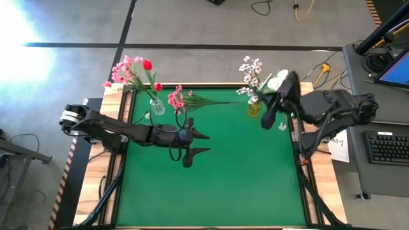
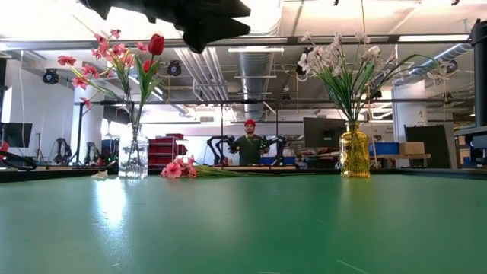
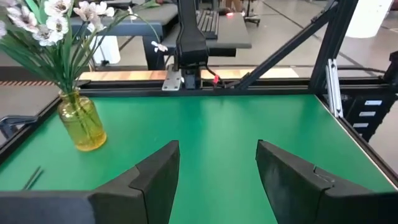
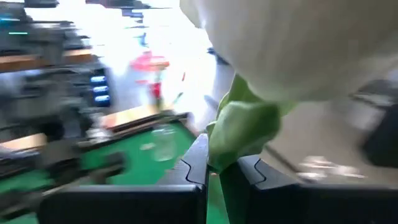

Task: Sort flowers into vase by color
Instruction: Put the white tulip into the yellow vase

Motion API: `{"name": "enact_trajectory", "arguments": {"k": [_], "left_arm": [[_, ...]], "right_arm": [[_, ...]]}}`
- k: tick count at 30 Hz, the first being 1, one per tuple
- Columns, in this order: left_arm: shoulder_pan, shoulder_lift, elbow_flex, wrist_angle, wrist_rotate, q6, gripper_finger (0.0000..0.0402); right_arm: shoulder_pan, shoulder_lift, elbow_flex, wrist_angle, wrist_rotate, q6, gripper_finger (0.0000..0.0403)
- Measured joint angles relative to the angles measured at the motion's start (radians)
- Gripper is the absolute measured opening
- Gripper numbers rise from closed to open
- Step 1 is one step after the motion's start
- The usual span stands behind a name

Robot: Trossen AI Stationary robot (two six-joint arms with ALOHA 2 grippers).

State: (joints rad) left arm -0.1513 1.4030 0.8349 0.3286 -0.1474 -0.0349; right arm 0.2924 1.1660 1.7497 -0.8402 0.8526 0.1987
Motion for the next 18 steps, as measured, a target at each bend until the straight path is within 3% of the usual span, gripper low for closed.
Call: {"name": "enact_trajectory", "arguments": {"k": [4,11,18], "left_arm": [[0.000,-0.057,0.000,-0.053,-0.001,0.000,0.0200],[0.000,-0.132,0.000,-0.138,-0.002,0.000,0.0200],[0.000,-0.173,0.000,-0.191,-0.017,0.000,0.0200]], "right_arm": [[-0.039,0.000,0.048,-0.076,0.139,-0.018,0.0018],[-0.098,0.000,0.142,-0.201,0.245,0.008,0.0018],[-0.214,0.000,0.224,-0.499,0.189,0.229,0.0018]]}}
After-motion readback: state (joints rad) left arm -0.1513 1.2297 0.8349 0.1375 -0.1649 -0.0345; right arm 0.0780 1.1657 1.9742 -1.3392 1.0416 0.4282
